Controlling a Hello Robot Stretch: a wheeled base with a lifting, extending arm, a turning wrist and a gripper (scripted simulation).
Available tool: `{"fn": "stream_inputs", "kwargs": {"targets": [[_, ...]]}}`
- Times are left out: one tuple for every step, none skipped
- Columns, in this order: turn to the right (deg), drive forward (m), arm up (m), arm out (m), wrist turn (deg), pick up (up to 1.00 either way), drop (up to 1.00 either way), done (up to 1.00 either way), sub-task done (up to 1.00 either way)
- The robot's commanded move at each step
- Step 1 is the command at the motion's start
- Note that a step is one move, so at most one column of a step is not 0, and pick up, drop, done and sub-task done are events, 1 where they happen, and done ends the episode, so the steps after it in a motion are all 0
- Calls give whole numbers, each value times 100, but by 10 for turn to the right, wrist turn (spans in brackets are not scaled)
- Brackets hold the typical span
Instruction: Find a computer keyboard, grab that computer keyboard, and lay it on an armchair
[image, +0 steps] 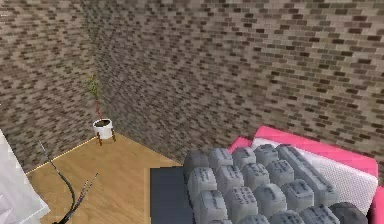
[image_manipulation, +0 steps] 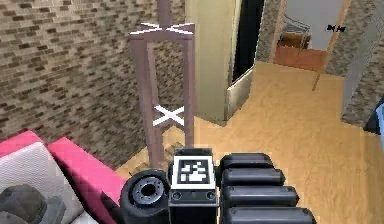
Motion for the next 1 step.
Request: {"fn": "stream_inputs", "kwargs": {"targets": [[210, 0, 0, 0, 0, 0, 0, 0, 0]]}}
